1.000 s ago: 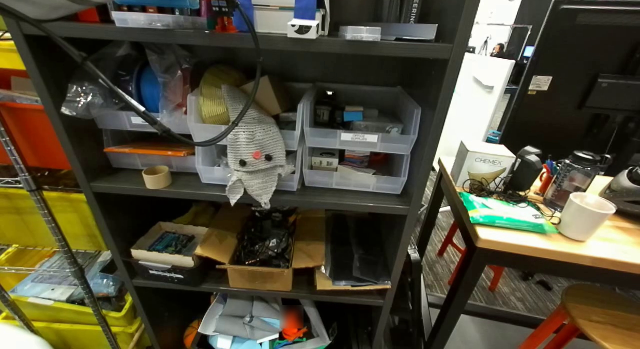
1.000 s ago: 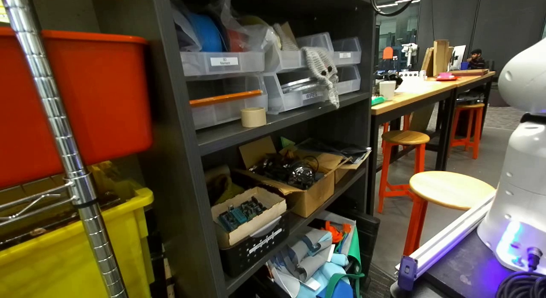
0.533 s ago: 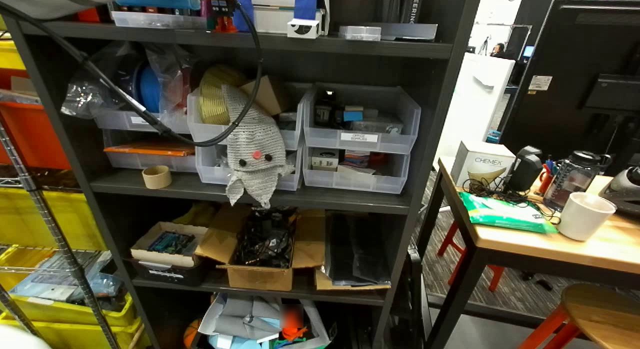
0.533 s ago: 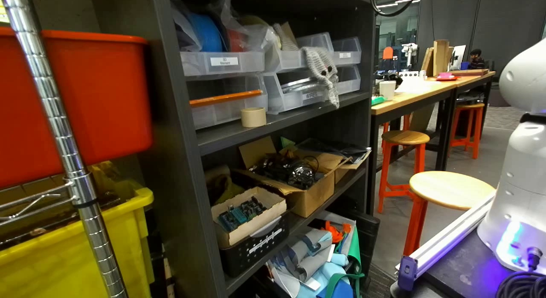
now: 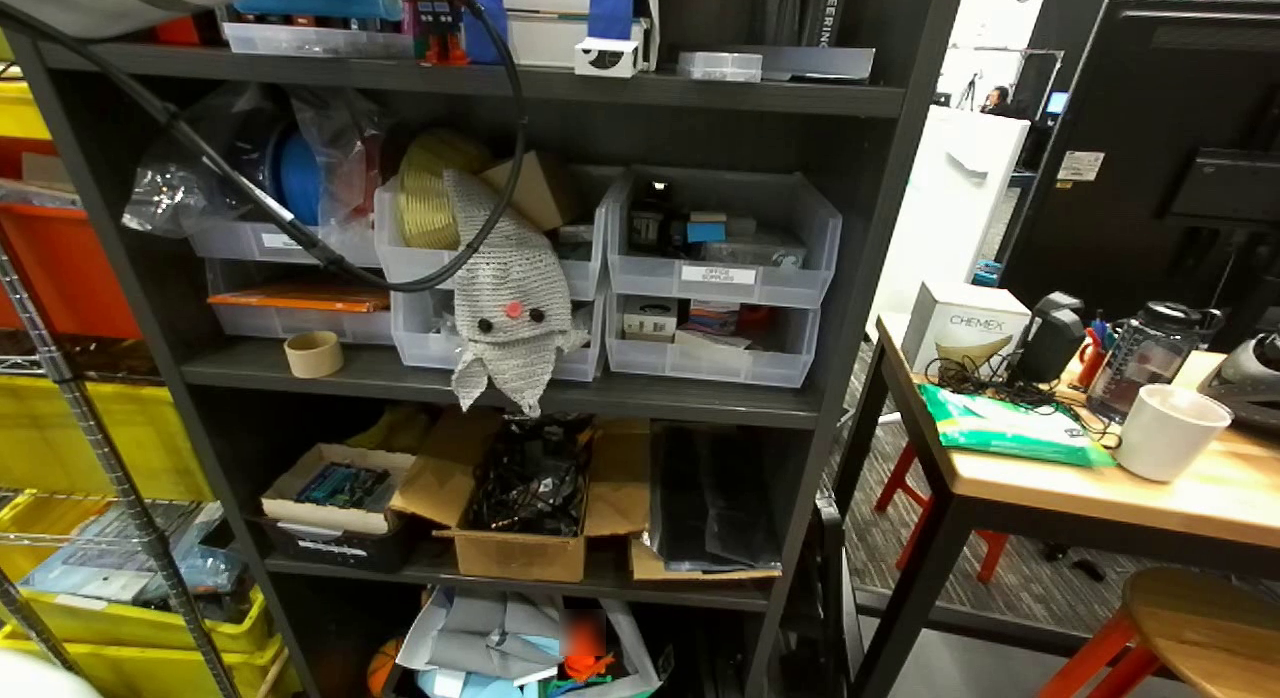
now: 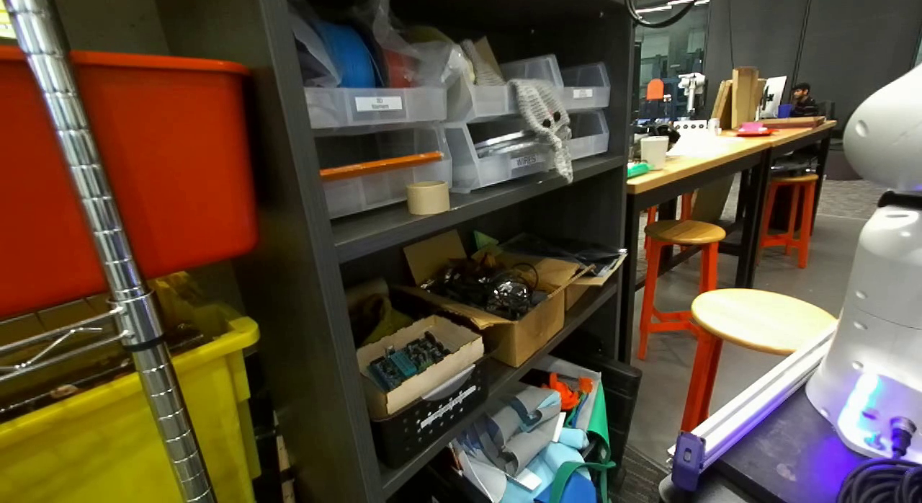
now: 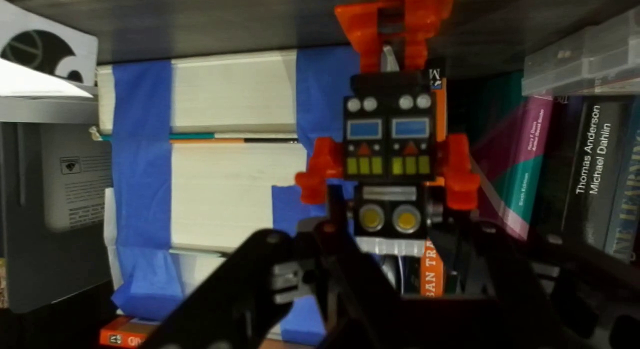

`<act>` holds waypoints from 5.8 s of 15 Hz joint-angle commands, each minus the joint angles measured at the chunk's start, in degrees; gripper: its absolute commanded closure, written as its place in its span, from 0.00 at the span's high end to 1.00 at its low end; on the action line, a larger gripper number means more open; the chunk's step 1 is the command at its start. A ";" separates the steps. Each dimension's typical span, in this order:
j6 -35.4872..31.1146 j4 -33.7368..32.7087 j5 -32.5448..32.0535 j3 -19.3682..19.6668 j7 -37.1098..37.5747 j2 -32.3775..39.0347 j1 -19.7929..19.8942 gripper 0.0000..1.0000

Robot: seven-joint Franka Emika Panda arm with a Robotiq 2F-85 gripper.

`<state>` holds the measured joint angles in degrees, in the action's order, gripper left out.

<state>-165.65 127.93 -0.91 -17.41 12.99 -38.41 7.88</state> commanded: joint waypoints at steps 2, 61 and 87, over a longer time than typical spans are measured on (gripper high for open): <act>1.07 -1.41 -0.84 1.20 -0.59 0.68 -1.61 0.18; -4.71 22.19 6.33 -11.67 16.36 -16.87 7.76 0.18; -12.15 21.33 8.59 -13.01 23.64 -4.58 12.94 0.18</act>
<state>-176.36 151.17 6.70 -29.62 35.83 -45.01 19.57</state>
